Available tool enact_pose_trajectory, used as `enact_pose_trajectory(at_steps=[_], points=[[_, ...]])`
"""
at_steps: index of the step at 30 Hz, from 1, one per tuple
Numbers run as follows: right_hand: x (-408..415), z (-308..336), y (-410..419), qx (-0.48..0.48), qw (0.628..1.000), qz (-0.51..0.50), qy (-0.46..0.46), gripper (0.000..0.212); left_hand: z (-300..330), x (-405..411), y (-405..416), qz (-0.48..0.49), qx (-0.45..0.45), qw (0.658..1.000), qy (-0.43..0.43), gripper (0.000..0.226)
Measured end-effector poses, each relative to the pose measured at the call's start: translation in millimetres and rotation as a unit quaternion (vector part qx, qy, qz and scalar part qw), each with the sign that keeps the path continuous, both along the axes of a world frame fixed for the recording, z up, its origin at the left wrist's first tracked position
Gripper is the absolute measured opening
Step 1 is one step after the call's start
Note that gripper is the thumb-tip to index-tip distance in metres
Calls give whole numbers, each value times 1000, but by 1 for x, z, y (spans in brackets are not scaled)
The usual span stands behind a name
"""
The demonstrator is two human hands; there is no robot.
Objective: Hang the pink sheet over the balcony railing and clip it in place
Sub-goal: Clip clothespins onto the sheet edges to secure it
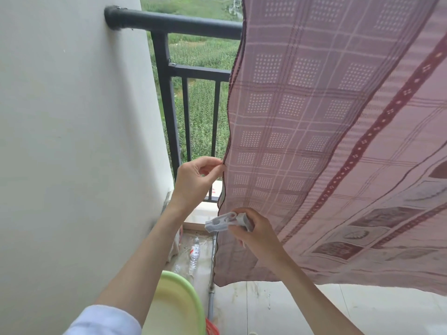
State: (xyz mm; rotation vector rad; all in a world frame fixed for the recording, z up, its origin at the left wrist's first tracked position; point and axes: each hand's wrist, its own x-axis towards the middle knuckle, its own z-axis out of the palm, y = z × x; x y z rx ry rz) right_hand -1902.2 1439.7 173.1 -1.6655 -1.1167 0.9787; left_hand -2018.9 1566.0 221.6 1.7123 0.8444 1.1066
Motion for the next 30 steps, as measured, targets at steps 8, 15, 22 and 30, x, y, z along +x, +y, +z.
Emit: enact_pose_trajectory(at_steps=[8,15,22,30], points=[[7,21,2,33,989,-87,112,13,15,-34,24,0,-15,999,-38,16],[-28,16,7,-31,836,-120,535,17,2,-32,6,-58,-50,997,6,9],[-60,11,10,17,688,-92,719,25,3,-33,-5,-9,-43,998,42,7],[-61,15,6,-42,879,-19,475,7,0,-21,-20,32,-54,998,24,3]])
